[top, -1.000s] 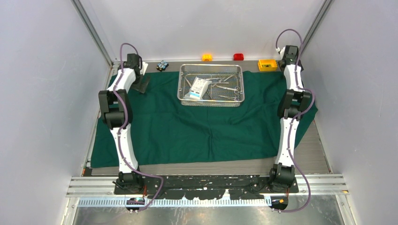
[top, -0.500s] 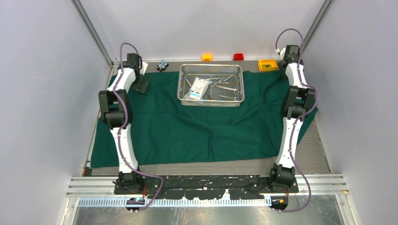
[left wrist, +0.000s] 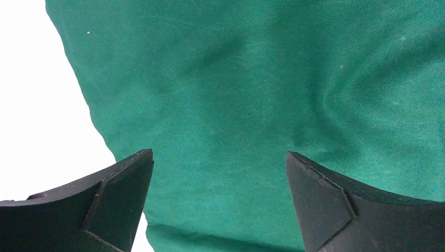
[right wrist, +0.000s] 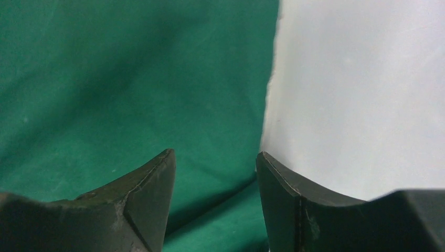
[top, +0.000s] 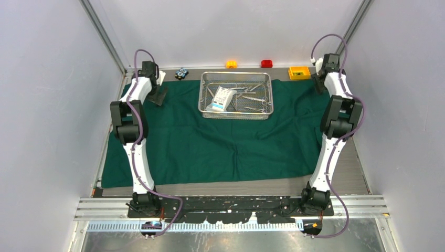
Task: Open and lay out the surgical kit
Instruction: Smooth out the surgical kit at the center of the board.
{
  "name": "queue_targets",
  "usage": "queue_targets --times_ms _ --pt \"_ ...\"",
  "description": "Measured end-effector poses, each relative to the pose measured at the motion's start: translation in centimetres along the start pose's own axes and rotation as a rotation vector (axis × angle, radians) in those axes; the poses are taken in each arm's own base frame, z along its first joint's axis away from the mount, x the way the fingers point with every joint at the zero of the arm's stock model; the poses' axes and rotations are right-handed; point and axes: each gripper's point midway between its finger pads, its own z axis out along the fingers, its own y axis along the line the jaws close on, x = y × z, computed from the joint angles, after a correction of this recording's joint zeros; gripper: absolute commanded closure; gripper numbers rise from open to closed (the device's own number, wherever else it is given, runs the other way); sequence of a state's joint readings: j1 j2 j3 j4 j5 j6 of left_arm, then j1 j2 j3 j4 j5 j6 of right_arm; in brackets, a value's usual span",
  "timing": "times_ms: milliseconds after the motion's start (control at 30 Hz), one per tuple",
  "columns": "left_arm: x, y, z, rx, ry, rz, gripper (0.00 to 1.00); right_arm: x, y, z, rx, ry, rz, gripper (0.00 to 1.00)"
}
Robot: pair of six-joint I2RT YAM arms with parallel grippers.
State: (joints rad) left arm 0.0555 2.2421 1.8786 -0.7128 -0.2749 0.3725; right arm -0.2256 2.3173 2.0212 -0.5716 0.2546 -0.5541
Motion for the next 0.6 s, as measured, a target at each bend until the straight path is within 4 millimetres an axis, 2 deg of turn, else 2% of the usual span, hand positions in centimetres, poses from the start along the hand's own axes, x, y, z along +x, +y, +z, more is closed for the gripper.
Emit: queue_targets --times_ms 133,233,467,600 --pt "0.0 -0.1 0.0 0.004 -0.003 -0.001 0.0 2.6 2.2 1.2 -0.052 0.066 -0.014 0.38" --pt "-0.1 -0.1 0.0 0.005 -0.004 0.001 0.0 3.7 3.0 2.0 -0.068 0.094 -0.022 0.39" --pt "0.7 0.0 0.5 0.007 0.013 -0.001 0.0 4.2 2.5 2.6 -0.048 0.09 -0.014 0.42" --pt "1.4 0.4 0.8 0.006 0.026 -0.008 0.0 5.3 1.6 2.6 -0.029 0.081 0.009 0.42"
